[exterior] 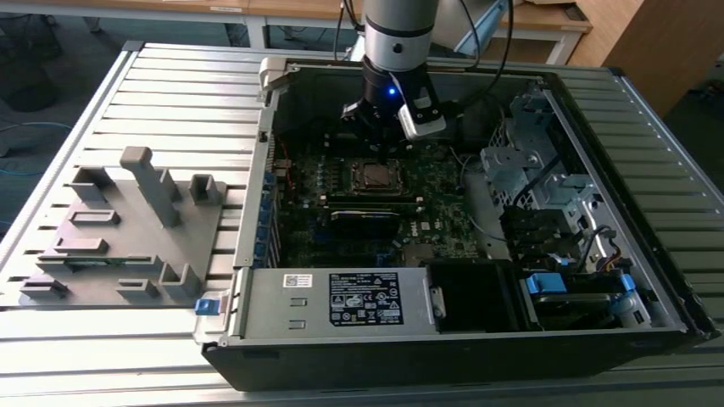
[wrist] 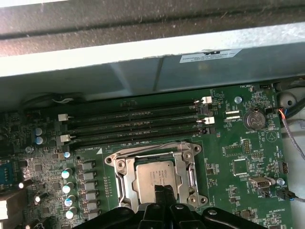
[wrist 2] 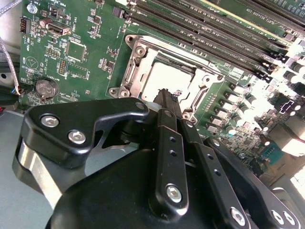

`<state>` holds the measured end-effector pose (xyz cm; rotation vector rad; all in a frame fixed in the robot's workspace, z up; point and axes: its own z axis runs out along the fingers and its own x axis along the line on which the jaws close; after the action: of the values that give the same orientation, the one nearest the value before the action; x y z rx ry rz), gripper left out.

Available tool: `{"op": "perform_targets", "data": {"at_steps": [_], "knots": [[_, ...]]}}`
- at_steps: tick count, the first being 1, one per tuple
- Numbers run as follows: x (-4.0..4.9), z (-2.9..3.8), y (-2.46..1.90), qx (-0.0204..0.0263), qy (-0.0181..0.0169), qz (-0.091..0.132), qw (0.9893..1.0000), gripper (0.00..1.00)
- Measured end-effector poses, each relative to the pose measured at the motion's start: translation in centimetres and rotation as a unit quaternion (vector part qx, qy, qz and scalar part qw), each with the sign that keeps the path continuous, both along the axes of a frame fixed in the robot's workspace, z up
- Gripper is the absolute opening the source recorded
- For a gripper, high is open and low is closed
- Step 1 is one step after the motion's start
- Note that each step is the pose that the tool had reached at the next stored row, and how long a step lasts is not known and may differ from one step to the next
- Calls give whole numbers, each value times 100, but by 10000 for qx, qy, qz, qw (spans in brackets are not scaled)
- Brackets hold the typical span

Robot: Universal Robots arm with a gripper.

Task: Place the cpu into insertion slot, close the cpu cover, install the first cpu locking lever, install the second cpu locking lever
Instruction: 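Install the second cpu locking lever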

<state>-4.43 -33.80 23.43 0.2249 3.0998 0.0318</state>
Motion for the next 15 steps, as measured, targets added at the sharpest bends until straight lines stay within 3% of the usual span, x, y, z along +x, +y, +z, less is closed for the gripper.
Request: {"op": "perform_targets", "data": {"at_steps": [15], "knots": [[0, 29, -1, -3, 1, 0, 10000, 10]]}}
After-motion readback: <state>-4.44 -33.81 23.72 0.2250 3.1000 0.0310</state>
